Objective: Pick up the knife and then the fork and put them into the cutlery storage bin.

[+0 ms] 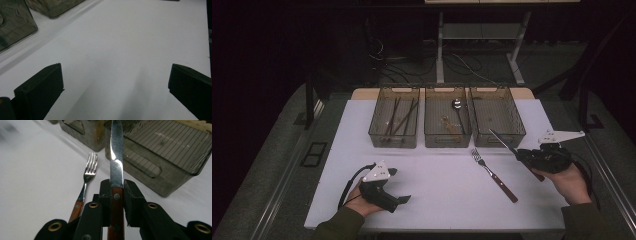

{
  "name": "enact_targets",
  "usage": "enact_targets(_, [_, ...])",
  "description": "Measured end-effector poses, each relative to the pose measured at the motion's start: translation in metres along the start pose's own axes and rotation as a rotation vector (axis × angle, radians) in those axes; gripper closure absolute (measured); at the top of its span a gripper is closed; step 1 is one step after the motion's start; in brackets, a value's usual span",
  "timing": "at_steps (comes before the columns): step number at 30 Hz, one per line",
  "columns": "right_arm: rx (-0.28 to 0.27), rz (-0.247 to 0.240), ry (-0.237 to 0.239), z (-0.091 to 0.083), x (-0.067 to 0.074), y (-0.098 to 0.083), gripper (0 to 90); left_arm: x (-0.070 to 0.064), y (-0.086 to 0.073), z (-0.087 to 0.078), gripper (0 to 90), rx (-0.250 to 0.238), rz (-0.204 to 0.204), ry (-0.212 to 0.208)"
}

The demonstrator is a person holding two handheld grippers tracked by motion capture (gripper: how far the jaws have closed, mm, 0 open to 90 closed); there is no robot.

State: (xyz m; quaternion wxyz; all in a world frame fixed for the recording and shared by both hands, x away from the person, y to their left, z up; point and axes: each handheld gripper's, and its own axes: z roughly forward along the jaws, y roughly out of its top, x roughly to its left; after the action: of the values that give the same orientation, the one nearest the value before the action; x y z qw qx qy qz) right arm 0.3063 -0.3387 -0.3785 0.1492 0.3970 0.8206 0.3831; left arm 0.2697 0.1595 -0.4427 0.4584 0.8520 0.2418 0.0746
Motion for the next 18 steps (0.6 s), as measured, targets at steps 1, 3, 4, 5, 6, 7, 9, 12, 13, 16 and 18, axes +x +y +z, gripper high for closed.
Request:
enact_targets(1, [-0.001, 0.004, 0.000, 0.000, -0.001, 0.002, 77.7, 0.000, 0.000, 0.000, 0.0, -0.001, 0.000, -0.001])
enact_targets(3, [-0.015, 0.009, -0.004, 0.000, -0.004, 0.006, 77.7, 0.001, 0.000, 0.000, 0.0, -0.005, -0.005, -0.001])
enact_targets(4, [-0.021, 0.013, -0.006, -0.001, -0.006, 0.008, 77.7, 0.002, 0.000, 0.000, 0.0, -0.002, -0.006, -0.003])
enact_targets(5, [-0.028, 0.020, -0.006, -0.001, -0.007, 0.010, 77.7, 0.003, -0.001, 0.000, 0.0, -0.005, -0.005, -0.004])
enact_targets(6, [-0.035, 0.021, -0.007, -0.001, -0.009, 0.011, 77.7, 0.004, -0.001, 0.000, 0.0, -0.008, -0.010, -0.004])
enact_targets(7, [-0.041, 0.024, -0.008, -0.001, -0.010, 0.013, 77.7, 0.005, -0.001, 0.000, 0.0, -0.010, -0.013, -0.006])
enact_targets(9, [-0.050, 0.029, -0.012, -0.001, -0.013, 0.017, 77.7, 0.006, -0.001, 0.000, 0.0, -0.009, -0.016, -0.007])
enact_targets(12, [-0.056, 0.036, -0.012, 0.002, -0.016, 0.021, 77.7, 0.005, -0.001, 0.002, 0.0, -0.005, -0.010, -0.011])
enact_targets(13, [-0.056, 0.037, -0.014, 0.003, -0.017, 0.023, 77.7, 0.004, -0.001, 0.002, 0.0, -0.005, -0.012, -0.010])
enact_targets(16, [-0.060, 0.041, -0.017, 0.006, -0.019, 0.028, 77.7, 0.003, -0.001, 0.002, 0.0, -0.004, -0.009, -0.011])
enact_targets(18, [-0.058, 0.041, -0.025, 0.008, -0.021, 0.032, 77.7, 0.003, -0.001, 0.002, 0.0, -0.003, -0.010, -0.010])
